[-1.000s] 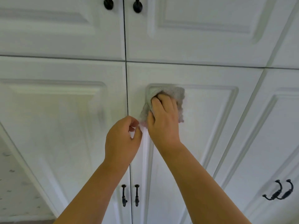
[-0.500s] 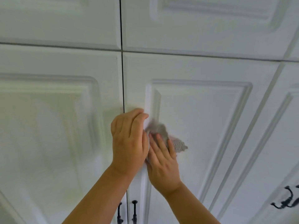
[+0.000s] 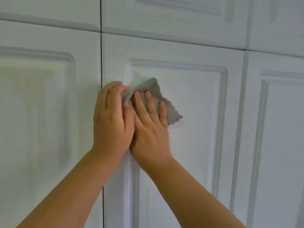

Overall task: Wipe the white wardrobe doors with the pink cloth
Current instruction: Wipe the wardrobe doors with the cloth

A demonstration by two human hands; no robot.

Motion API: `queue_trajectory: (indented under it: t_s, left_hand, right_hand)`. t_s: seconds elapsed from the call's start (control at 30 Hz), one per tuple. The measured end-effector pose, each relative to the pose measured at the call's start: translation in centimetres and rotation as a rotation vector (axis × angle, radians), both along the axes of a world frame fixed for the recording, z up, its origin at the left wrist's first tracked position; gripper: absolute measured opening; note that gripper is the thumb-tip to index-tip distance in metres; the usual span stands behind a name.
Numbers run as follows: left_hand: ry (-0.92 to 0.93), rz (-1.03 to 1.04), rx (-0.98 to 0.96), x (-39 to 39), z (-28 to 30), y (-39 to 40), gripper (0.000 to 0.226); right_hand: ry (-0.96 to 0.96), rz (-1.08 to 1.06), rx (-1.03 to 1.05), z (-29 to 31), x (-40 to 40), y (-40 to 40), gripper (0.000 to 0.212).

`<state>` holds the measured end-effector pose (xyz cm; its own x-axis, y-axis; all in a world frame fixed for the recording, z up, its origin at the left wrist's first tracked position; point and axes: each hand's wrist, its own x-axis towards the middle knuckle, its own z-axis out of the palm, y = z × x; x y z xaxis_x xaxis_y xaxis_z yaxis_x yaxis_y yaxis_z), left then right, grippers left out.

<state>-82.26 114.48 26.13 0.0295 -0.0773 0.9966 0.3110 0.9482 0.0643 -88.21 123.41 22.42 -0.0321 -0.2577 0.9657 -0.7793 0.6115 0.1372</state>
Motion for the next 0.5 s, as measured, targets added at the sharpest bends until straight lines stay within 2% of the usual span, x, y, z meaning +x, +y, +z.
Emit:
queue_trajectory:
  t_s: [0.1,0.17,0.27,0.33,0.5]
  left_hand:
    - [-0.054,0.092,-0.109,-0.4,-1.7,0.6,0.039]
    - [-0.054,0.201,-0.186,-0.7,-3.0,0.3,0.046]
    - [-0.074,0.357,-0.219,-1.7,-4.8,-0.7,0.049]
    - [-0.053,0.378,-0.215,-2.0,-5.9,-1.4,0.052]
    - [-0.007,0.389,-0.221,-1.6,-8.4,-2.8,0.056]
  right_hand:
    - [0.090,-0.093,0.152,-3.3,-1.8,3.6,0.055]
    - [0.021,-0.183,0.040,-3.1,-3.4,6.3,0.056]
    - [-0.226,-0.220,-0.224,-0.6,-4.5,8.6,0.057]
    - [-0.252,-0.195,-0.246,0.3,-3.7,7.1,0.059]
    - [0.010,-0.066,0.021,-2.5,-0.8,1.4,0.060]
